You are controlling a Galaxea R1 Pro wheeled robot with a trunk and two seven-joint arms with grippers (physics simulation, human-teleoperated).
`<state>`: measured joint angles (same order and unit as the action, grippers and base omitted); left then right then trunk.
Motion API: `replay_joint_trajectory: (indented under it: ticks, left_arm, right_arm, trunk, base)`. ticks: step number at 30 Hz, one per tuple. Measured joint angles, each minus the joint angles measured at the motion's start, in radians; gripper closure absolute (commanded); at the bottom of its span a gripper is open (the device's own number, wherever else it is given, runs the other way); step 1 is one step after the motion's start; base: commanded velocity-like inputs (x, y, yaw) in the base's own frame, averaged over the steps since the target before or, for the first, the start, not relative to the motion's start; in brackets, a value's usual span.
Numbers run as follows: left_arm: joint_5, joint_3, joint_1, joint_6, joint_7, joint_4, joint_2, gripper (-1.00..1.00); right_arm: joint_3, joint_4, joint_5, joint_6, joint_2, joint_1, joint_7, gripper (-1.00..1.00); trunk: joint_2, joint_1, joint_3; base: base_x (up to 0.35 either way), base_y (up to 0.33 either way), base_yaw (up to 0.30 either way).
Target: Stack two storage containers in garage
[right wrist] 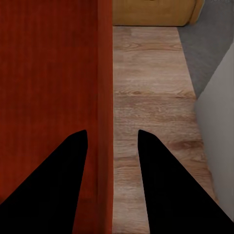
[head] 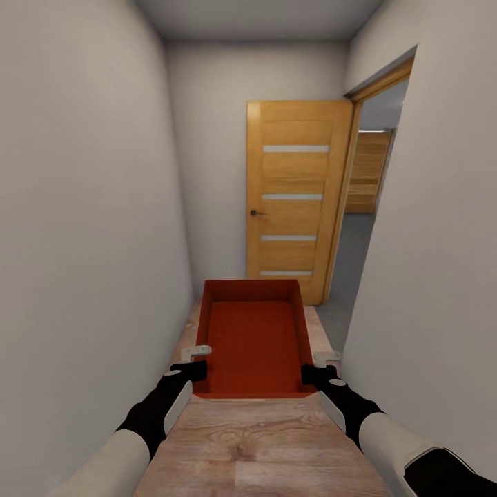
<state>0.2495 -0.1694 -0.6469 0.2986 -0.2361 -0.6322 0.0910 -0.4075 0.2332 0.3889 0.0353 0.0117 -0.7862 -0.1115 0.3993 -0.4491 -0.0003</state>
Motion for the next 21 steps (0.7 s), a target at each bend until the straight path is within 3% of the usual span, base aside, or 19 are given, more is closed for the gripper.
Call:
replay_joint_trajectory:
  ticks: [21]
  left_arm:
    - [-0.002,0.001,0.000,0.000,0.000,0.001,0.001,1.00]
  right_arm:
    - [-0.002,0.000,0.002,0.000,-0.001,0.000,0.000,1.00]
  trunk:
    - [0.000,0.000,0.000]
  base:
    - [0.322,0.000,0.000]
